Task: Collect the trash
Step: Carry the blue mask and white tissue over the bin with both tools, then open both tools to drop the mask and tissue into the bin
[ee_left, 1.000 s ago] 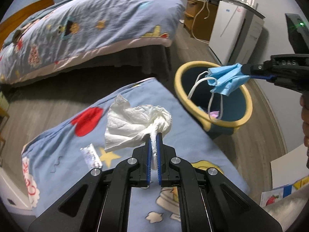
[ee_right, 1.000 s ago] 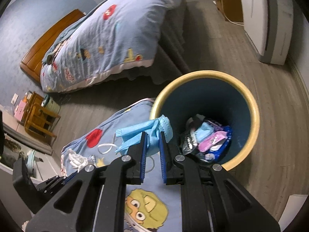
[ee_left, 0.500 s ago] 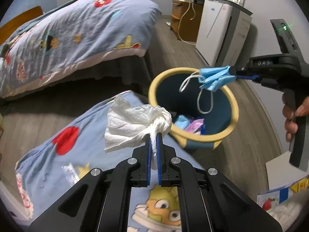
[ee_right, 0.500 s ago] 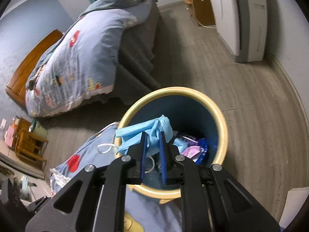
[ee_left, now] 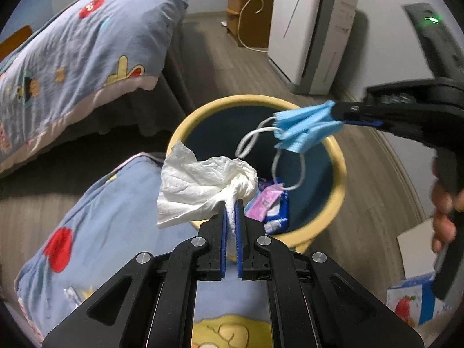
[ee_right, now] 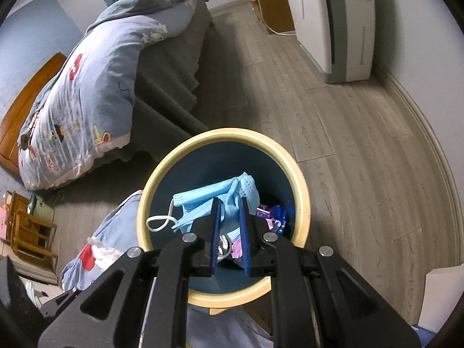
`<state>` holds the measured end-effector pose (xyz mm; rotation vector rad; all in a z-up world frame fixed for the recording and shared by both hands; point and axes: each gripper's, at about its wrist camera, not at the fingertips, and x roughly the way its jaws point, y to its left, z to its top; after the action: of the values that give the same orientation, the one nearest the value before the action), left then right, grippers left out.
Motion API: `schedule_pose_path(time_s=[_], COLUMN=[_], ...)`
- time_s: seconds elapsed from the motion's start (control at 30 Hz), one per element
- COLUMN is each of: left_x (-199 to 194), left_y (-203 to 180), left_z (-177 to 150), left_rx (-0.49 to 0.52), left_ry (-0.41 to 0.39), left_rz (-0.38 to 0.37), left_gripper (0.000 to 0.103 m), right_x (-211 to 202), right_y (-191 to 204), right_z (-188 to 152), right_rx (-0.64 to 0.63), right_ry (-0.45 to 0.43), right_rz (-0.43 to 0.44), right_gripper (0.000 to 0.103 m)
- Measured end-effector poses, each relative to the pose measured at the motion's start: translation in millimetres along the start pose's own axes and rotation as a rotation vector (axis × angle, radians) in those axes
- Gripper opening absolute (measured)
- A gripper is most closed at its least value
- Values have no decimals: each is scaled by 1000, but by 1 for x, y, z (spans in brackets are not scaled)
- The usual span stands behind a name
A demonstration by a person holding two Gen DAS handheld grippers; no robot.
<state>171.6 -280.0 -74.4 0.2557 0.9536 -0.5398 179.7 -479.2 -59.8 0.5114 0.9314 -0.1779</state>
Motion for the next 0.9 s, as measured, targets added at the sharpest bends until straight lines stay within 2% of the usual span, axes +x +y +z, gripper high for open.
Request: schedule_pose_path(time_s=[0.3, 0.4, 0.47, 0.57, 0.67, 0.8, 0.83, 0.9], left_x=[11, 12, 11, 8, 7, -2, -5, -12], left_y=[-7, -13, -16, -18, -13, -5, -3, 2], left_z=[18, 17, 16, 11, 7, 3, 1, -2], left_rx=[25, 28, 32, 46, 32, 14, 8, -2], left_ry=[-38, -52, -67, -89, -91, -96, -98, -101], left_rz=[1, -8, 2, 29, 46, 67, 75, 83], left_gripper=[7, 17, 43, 66, 76, 83, 86, 88], right_x=[0, 0, 0, 1, -1, -6, -8, -14], right_y=[-11, -12, -12, -12, -9, 1, 4, 10], right_z=[4, 5, 5, 6, 7, 6, 6, 6], right_rx=[31, 32, 33, 33, 40, 38, 36, 37], right_ry=[-38, -47, -49, -49, -50, -56, -58, -64], right_rz=[-27, -36, -33, -37, -33, -27, -27, -25], right_gripper=[12, 18, 31, 46, 60, 75, 81, 85])
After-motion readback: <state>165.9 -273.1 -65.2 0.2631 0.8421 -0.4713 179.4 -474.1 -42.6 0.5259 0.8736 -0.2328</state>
